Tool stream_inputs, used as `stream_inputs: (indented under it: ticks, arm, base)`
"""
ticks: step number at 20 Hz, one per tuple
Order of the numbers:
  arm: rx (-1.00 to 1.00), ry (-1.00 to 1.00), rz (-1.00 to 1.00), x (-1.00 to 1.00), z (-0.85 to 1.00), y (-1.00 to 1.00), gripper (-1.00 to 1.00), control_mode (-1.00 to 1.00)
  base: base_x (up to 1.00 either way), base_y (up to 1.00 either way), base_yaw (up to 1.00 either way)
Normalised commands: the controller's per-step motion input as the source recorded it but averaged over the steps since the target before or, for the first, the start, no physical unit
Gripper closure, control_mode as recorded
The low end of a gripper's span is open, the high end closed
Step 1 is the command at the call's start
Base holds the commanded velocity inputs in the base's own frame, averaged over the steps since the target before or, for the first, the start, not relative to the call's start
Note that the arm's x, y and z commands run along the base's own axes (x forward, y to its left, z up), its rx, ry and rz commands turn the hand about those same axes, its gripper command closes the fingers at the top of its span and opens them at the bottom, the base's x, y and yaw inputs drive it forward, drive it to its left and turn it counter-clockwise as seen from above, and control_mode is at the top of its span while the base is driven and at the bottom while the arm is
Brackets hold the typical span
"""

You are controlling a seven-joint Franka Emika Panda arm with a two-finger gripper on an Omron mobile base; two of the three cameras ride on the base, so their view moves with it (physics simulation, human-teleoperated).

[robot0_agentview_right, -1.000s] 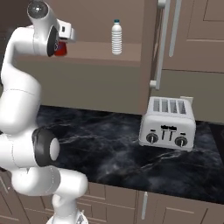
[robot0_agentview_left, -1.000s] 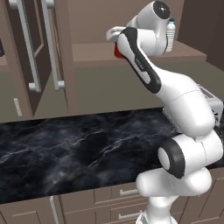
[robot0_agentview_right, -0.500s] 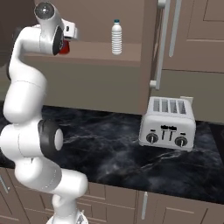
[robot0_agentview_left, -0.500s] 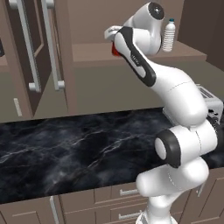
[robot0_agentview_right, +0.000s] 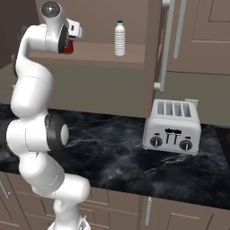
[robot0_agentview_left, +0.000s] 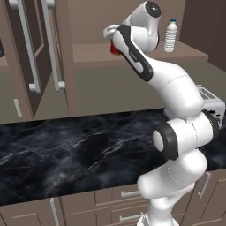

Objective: Sort all alcoholic drinks to one cabinet, and non-alcoholic drinks to the other.

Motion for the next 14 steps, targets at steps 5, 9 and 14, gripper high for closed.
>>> stream_inputs:
  ticks: [5, 9, 14]
  arm:
    - [0.00, 0.00, 0.00, 0.40, -0.43, 0.06, 1.00, -1.00]
    - [0.00, 0.00, 0.00, 0.35, -0.48, 0.10, -1.00, -1.00]
    - [0.00, -0.01, 0.00, 0.14, -0.28, 0.02, -1.00, -1.00]
  base:
    - [0.00, 0.00, 0.00]
    - [0.00, 0.00, 0.00]
    - [0.00, 0.00, 0.00]
